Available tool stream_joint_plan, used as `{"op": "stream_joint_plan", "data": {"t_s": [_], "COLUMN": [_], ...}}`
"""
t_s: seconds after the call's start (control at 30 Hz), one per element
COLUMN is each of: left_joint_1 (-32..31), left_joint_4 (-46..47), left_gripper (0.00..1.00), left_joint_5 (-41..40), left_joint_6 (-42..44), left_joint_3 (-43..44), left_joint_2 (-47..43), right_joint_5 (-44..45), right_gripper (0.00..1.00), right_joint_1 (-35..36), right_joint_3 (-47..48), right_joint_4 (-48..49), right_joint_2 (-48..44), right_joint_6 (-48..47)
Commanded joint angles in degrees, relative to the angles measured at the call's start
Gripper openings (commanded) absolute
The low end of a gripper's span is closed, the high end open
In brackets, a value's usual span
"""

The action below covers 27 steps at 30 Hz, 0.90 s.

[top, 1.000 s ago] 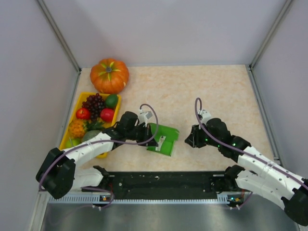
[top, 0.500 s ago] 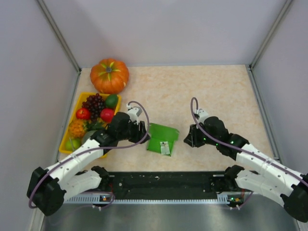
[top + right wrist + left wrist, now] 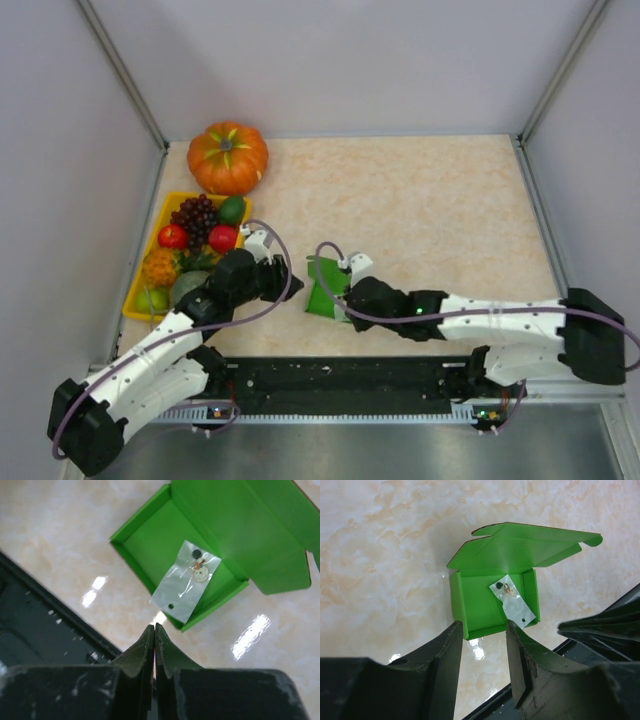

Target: Fold the paper box

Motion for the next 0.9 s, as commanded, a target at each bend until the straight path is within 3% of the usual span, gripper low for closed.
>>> {"op": "stream_joint_plan", "data": {"t_s": [0.0,0.47,0.87], "left_joint_1": [0.1,0.2,0.2], "left_joint_4": [0.2,-6.6,-11.5], "left_gripper": [0.45,0.5,0.6], "left_joint_5": [-3.6,-6.9,-12.2], "left_joint_6": [-2.6,-2.6,-3.0], "left_joint_3": [-0.4,-0.9,-0.3], "left_joint_2": [-5.0,-13.9,-18.1], "right_joint_5": [14.2,11.9,16.6], "right_gripper": [0.0,0.0,0.0], "right_joint_1": [2.3,2.2,1.2], "right_joint_3": [7.5,8.9,13.1], "right_joint_4": [-1.3,8.0,12.6], "right_joint_2": [13.0,25.1,32.6], "right_joint_6": [0.0,-9.7,-23.3]}}
